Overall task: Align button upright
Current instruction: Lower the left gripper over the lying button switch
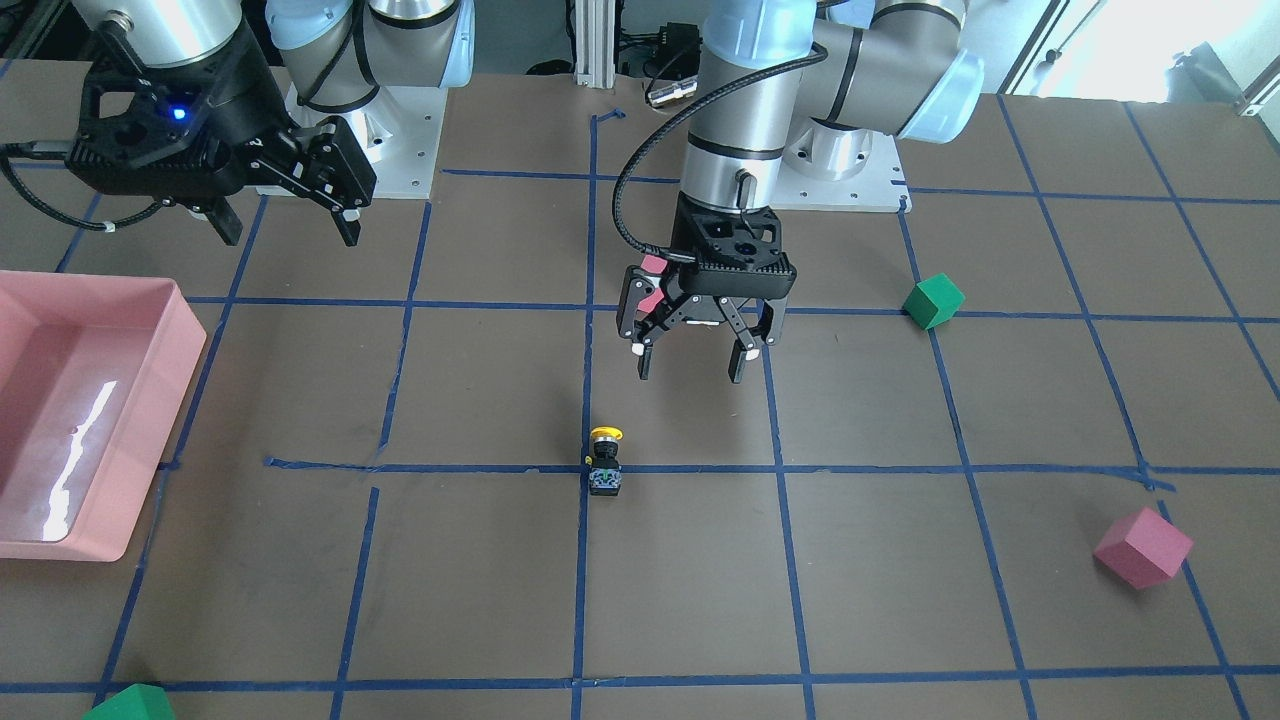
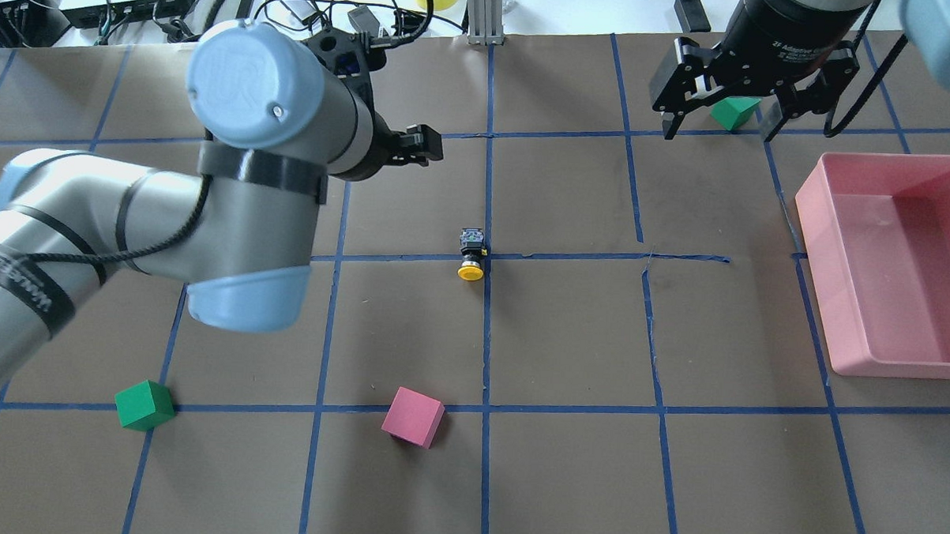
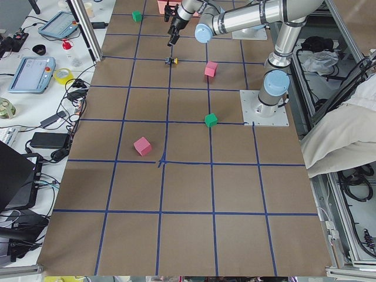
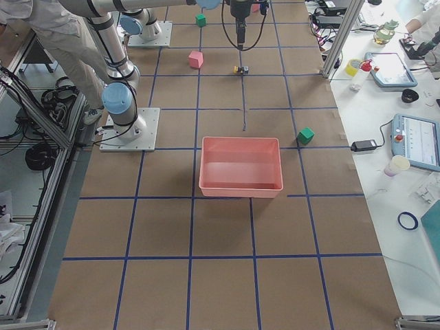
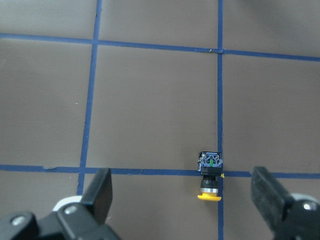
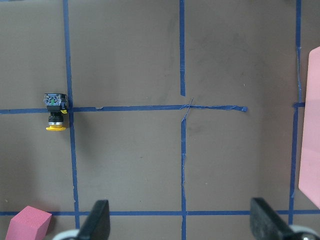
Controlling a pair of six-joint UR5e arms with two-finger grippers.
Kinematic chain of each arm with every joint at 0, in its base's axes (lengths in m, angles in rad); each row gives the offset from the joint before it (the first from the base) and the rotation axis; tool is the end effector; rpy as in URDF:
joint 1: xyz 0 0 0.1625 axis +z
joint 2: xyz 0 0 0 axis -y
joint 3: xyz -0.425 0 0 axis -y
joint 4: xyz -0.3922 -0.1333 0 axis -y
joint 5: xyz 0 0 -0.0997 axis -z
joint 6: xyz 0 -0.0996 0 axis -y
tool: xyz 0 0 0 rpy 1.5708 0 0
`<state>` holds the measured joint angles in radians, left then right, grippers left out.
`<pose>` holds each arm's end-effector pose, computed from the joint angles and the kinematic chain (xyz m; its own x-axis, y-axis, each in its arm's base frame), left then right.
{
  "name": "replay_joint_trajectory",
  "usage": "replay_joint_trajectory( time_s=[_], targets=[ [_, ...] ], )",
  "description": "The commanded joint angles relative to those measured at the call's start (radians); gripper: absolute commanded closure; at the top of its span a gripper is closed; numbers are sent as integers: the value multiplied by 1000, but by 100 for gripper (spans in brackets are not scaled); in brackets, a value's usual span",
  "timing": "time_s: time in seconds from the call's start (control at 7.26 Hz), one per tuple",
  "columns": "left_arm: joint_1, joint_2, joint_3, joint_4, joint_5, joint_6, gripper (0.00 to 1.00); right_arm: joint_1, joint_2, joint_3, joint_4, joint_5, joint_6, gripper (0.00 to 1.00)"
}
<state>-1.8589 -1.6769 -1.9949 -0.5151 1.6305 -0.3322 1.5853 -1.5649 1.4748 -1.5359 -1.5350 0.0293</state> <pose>-0.2697 -0.4619 0.3508 -0.9930 -0.0295 0.1148 -0.0825 0.8672 -0.4910 0.1441 -0.4961 0.5289 -0.9992 0.0128 -0.0373 0.0148 0.9984 -0.0541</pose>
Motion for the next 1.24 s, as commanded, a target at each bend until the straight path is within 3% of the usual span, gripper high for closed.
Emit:
replay_joint_trajectory(
  time_s=[0.0,0.55,1.1],
  targets=[
    [-80,-87,-105,199,58,-72,0,-1,0,1,-3,0,0,0],
    [-193,-295,-108,430,185,-194,1,-1,0,2,-3,-2,0,0],
    [-217,-461,-140,738,210,-111,9,-1,0,2,-3,-4,1,0]
  ],
)
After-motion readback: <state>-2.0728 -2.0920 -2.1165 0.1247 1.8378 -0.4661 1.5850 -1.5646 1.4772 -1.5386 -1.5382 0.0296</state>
